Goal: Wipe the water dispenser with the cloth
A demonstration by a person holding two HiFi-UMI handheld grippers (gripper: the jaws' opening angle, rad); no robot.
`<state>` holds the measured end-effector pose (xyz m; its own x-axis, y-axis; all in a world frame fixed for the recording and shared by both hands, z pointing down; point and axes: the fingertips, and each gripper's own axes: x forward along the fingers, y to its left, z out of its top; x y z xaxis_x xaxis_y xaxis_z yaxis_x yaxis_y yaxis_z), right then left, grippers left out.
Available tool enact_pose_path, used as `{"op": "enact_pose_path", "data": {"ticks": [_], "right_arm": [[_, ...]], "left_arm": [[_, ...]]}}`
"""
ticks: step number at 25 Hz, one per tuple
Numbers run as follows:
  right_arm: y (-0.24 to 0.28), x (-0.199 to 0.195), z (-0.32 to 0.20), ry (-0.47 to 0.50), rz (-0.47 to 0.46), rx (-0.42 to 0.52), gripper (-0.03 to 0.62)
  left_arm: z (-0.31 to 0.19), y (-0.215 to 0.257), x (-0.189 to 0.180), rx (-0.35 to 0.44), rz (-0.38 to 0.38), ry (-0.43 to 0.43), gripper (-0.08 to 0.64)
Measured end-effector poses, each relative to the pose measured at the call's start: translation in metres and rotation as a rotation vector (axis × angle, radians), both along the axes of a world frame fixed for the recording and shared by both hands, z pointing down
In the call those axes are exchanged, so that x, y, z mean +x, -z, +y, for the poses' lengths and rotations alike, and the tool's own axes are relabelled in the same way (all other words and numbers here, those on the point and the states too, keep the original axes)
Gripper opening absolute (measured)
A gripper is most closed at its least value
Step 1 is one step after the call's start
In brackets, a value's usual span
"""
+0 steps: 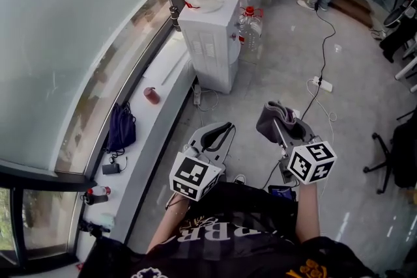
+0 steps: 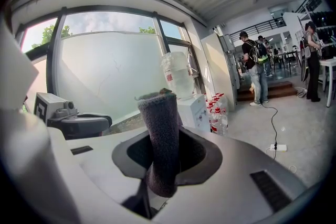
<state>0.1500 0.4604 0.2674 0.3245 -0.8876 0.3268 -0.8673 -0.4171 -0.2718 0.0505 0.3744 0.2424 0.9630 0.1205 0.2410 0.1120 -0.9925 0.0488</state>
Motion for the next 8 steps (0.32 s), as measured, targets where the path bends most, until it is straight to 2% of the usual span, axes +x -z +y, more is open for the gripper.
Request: {"op": "enact_pose_path", "data": {"ticks": [8], "right_arm": [[0.0009, 0.0071, 0.0044, -0.013, 0.017, -0.006, 0.103]], "left_arm": [[0.0019, 0.0006, 0.0070, 0.004, 0.019, -0.015, 0.037]]}}
